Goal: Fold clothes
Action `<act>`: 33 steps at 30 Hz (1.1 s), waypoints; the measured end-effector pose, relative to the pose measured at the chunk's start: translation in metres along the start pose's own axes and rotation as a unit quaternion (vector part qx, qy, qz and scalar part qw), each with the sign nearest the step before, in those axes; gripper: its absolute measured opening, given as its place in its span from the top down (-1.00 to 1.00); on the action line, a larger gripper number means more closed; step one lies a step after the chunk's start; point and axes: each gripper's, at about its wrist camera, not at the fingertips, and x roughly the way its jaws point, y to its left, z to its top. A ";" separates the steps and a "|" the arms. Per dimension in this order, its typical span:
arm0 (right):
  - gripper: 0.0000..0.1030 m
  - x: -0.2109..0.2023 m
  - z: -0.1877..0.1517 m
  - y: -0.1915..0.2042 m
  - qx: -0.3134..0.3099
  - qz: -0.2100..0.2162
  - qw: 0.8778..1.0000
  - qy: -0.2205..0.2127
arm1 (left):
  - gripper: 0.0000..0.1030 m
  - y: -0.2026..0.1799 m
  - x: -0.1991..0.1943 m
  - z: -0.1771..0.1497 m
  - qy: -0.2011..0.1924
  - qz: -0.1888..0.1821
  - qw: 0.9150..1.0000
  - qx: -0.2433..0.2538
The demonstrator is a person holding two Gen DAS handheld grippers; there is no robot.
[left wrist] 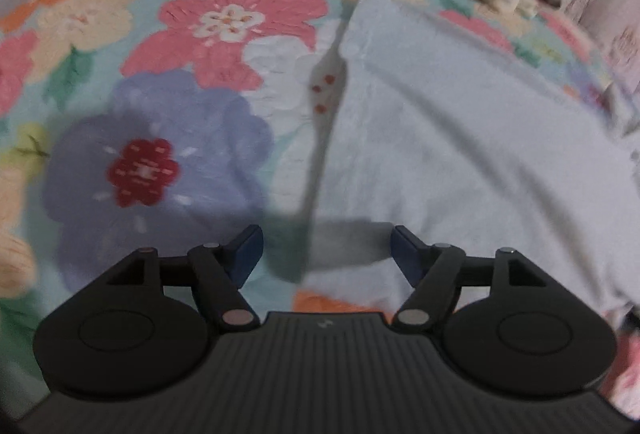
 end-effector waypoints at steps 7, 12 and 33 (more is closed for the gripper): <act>0.38 0.000 -0.007 -0.011 0.041 -0.019 0.999 -0.002 | 0.89 -0.010 -0.049 -0.006 -0.090 -0.033 0.995 0.016; 0.36 -0.006 -0.013 -0.023 0.065 -0.033 0.997 -0.010 | 0.97 0.006 -0.049 -0.021 -0.064 -0.001 0.998 0.021; 0.06 -0.079 -0.028 -0.168 0.248 -0.083 0.955 -0.138 | 0.91 -0.080 -0.066 -0.042 -0.103 -0.068 0.986 0.115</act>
